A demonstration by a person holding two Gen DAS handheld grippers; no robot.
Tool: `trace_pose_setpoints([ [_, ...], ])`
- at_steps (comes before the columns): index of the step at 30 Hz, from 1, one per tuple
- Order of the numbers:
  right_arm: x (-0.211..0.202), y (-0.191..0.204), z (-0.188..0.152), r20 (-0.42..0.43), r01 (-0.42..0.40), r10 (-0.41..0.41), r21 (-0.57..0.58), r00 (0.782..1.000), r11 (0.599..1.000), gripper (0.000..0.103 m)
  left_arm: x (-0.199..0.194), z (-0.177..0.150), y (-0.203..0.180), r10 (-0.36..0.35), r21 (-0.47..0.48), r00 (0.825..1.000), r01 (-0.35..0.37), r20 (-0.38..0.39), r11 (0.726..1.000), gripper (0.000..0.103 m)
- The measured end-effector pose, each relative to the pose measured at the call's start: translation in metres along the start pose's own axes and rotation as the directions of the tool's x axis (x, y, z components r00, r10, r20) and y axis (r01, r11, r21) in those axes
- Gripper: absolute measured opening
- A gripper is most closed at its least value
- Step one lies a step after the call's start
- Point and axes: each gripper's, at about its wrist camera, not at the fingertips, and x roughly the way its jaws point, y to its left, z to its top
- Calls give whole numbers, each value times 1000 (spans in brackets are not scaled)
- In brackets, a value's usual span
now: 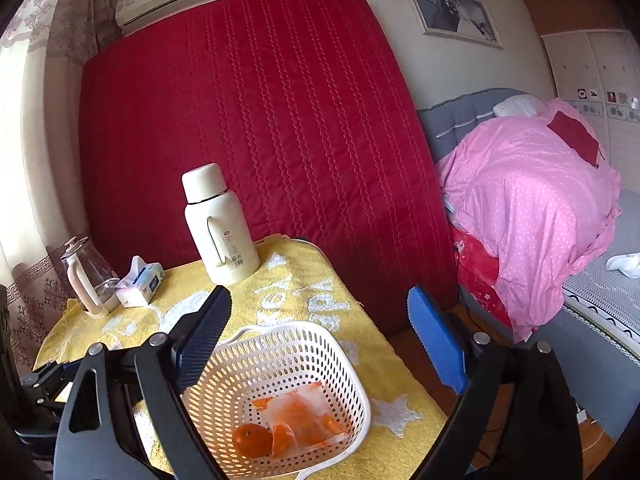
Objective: Organize fruits
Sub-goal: 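Grasp the red tomato with the left tool while the right tool grasps the kiwi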
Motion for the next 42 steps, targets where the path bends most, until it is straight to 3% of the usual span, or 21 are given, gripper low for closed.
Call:
trace_pose_setpoints([
  [4, -4, 10, -2, 16, -24, 24, -23, 1000, 999, 93, -15, 6, 25, 63, -57, 997, -60, 45, 997, 98],
  [6, -6, 15, -4, 25, -49, 50, -35, 998, 998, 99, -25, 6, 40, 83, -93, 994, -76, 77, 993, 98],
  [9, -10, 27, -7, 40, -73, 76, -72, 996, 995, 100, -40, 8, 64, 79, -140, 991, -63, 111, 988, 98],
  [14, -17, 48, -13, 67, -106, 114, -111, 991, 988, 100, -55, 6, 110, 47, -245, 996, -27, 76, 969, 98],
  [17, -24, 62, -16, 89, -123, 136, -142, 987, 982, 100, -68, 0, 137, 138, -271, 988, -113, 74, 956, 98],
  [21, -35, 81, -23, 94, -187, 206, -178, 974, 966, 100, -87, -11, 165, 277, -249, 957, -250, 81, 936, 98],
  [23, -35, 93, -27, 62, -206, 220, -183, 973, 961, 100, -96, -20, 176, 303, -244, 948, -272, 96, 931, 98],
  [25, -34, 104, -33, 36, -224, 234, -175, 972, 959, 100, -104, -31, 187, 274, -254, 956, -240, 107, 937, 98],
  [28, -27, 123, -45, -54, -259, 254, -187, 966, 947, 100, -107, -48, 210, 216, -339, 975, -189, 43, 922, 98],
  [31, -21, 144, -61, -131, -306, 282, -229, 950, 924, 100, -104, -62, 220, 249, -350, 969, -233, 1, 907, 98],
  [33, -19, 158, -73, -190, -360, 320, -246, 928, 900, 100, -100, -72, 224, 282, -311, 959, -279, -36, 908, 98],
  [40, -5, 206, -121, -397, -482, 361, -266, 844, 835, 100, -79, -109, 219, 261, -220, 956, -285, -132, 933, 98],
  [42, -3, 214, -132, -438, -494, 347, -285, 829, 821, 100, -73, -117, 216, 247, -202, 957, -275, -153, 940, 90],
])
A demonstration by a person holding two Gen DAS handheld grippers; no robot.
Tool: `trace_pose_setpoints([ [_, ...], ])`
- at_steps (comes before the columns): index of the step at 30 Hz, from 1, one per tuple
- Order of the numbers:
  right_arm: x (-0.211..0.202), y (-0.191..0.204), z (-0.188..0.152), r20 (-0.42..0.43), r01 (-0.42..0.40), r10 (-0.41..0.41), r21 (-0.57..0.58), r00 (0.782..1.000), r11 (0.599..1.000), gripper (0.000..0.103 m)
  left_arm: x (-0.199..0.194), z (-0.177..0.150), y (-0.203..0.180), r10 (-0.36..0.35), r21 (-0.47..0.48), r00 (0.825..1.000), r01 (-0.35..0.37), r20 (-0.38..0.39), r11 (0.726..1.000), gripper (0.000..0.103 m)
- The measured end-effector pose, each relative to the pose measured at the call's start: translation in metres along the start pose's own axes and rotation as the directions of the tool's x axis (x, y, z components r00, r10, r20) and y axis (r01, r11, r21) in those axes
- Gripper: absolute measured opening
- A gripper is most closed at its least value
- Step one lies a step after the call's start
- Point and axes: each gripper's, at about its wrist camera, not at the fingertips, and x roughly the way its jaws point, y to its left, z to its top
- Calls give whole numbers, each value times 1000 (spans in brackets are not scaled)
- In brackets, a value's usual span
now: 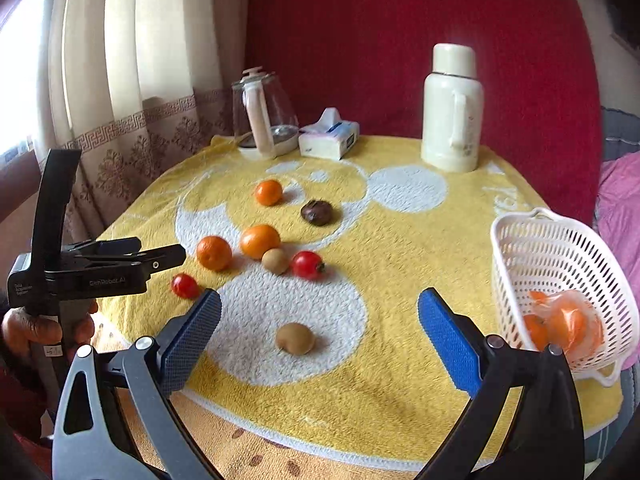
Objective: Organize fruits
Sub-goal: 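Grasp the red tomato with the left tool while the right tool grasps the kiwi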
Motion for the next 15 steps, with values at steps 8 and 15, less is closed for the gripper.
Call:
trace_pose_setpoints([
  [8, 15, 3, -5, -80, -29, 30, 7, 996, 1000, 100, 16, -8, 2, -25, -3, 998, 25, -65, 1000, 62],
  [15, 22, 6, -6, -121, -56, 57, 5, 991, 998, 100, 23, -10, -5, -64, 24, 992, 67, -107, 997, 39],
])
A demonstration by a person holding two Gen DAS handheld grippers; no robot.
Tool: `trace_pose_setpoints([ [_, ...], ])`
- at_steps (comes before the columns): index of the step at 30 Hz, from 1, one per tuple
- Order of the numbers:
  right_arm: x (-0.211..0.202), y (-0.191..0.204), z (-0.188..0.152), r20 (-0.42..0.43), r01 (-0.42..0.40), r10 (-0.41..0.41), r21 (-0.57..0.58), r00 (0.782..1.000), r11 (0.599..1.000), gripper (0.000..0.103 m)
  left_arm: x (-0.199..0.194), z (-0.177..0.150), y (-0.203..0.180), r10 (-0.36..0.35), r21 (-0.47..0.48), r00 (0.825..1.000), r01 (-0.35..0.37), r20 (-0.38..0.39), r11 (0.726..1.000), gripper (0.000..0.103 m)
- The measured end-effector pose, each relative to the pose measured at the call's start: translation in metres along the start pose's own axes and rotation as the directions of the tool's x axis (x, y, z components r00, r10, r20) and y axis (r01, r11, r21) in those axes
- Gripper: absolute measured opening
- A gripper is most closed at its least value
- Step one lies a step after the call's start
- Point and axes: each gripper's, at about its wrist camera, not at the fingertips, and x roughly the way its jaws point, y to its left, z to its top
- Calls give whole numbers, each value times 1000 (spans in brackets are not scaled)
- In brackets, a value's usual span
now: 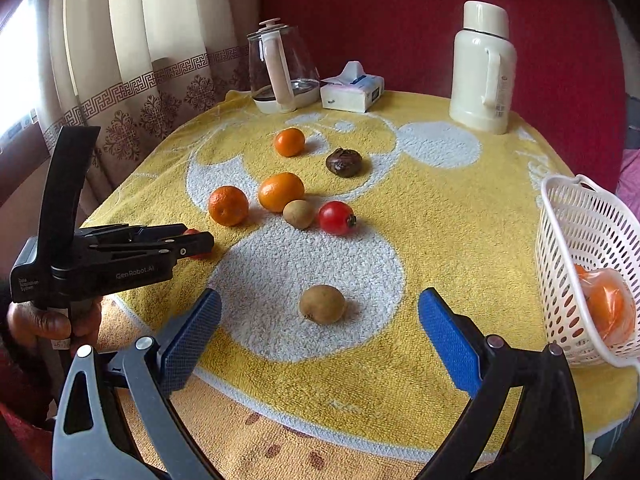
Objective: Organize fruits
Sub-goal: 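Grasp the red tomato with the left tool while the right tool grasps the kiwi, then lower the kiwi into the white basket and open the right tool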
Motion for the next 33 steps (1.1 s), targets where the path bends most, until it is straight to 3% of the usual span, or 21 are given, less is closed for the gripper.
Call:
trace_pose_setpoints([
  [3, 3, -1, 0, -10, 5, -5, 8, 1000, 1000, 99, 1, 0, -2, -17, 8, 1000, 17, -8, 1000, 30],
  [7, 9, -9, 3, -21, -10, 11, 42, 1000, 999, 91, -2, -2, -2, -45, -2, 999, 45, -6, 999, 30],
  [9, 14, -11, 4, -36, -21, 23, 53, 999, 998, 77, -6, -3, -1, -58, -15, 998, 59, 5, 998, 30],
  [18, 43, -3, 5, -133, -32, 35, 29, 991, 999, 45, -20, -3, -2, -60, -30, 997, 61, 53, 998, 30],
  [25, 43, -7, 3, -135, -12, 18, 41, 991, 999, 31, -24, -1, -1, -57, -34, 996, 60, 68, 998, 30],
  [33, 23, -9, 5, -58, -4, 7, 43, 998, 999, 30, -25, 0, -3, -55, -39, 996, 58, 74, 998, 30],
])
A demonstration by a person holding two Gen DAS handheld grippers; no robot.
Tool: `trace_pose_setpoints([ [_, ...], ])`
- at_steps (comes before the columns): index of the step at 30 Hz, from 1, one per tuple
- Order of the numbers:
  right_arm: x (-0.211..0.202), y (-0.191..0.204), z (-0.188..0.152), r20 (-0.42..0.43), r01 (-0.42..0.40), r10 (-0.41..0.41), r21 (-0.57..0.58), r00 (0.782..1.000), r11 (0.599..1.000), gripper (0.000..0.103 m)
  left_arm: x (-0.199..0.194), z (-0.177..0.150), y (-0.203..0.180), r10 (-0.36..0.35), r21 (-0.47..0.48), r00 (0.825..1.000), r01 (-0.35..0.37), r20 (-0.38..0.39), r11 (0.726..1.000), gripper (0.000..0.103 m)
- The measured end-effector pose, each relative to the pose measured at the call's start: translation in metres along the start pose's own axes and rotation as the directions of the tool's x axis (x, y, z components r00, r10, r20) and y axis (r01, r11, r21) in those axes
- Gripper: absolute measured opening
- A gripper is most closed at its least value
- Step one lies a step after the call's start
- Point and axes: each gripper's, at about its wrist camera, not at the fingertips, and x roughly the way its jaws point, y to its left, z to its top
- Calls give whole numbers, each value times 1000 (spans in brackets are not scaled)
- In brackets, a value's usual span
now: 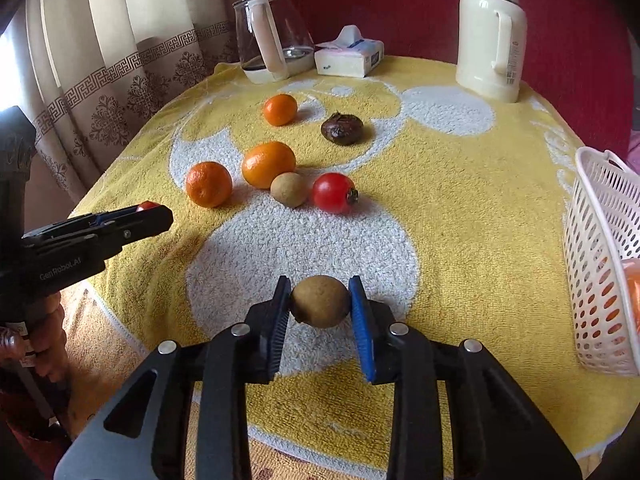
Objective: Organize fruits
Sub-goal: 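Lower the kiwi into the white basket and open the right tool, then lower the red tomato into the white basket and open the left tool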
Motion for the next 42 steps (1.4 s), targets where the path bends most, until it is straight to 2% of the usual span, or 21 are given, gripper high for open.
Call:
trace_pose_setpoints([
  [7, -44, -32, 10, 138, 80, -89, 73, 986, 994, 30, -5, 6, -13, -8, 21, 1000, 7, 20, 1000, 30],
  [14, -89, -83, 7, 230, 165, -207, 187, 951, 968, 30, -5, 12, -34, -22, 61, 999, 20, 28, 998, 30],
  [22, -119, -125, -6, 252, 242, -309, 266, 917, 933, 30, -5, 16, -61, -47, 109, 998, 43, 36, 993, 30],
  [25, -125, -135, -10, 250, 257, -329, 282, 910, 924, 30, -6, 18, -70, -55, 121, 998, 50, 40, 991, 30],
  [34, -129, -160, -21, 225, 244, -336, 358, 914, 901, 31, -12, 24, -90, -71, 156, 996, 61, 61, 986, 30],
  [35, -131, -162, -21, 228, 240, -338, 367, 913, 899, 32, -12, 24, -92, -74, 158, 995, 63, 62, 985, 30],
  [37, -136, -166, -22, 240, 225, -334, 389, 911, 894, 48, -13, 26, -96, -80, 165, 995, 69, 65, 984, 30],
  [38, -140, -168, -23, 250, 222, -339, 401, 907, 889, 61, -13, 26, -98, -83, 170, 994, 71, 65, 983, 30],
  [42, -151, -174, -24, 271, 233, -372, 432, 888, 871, 62, -12, 30, -111, -101, 196, 993, 86, 67, 977, 30],
])
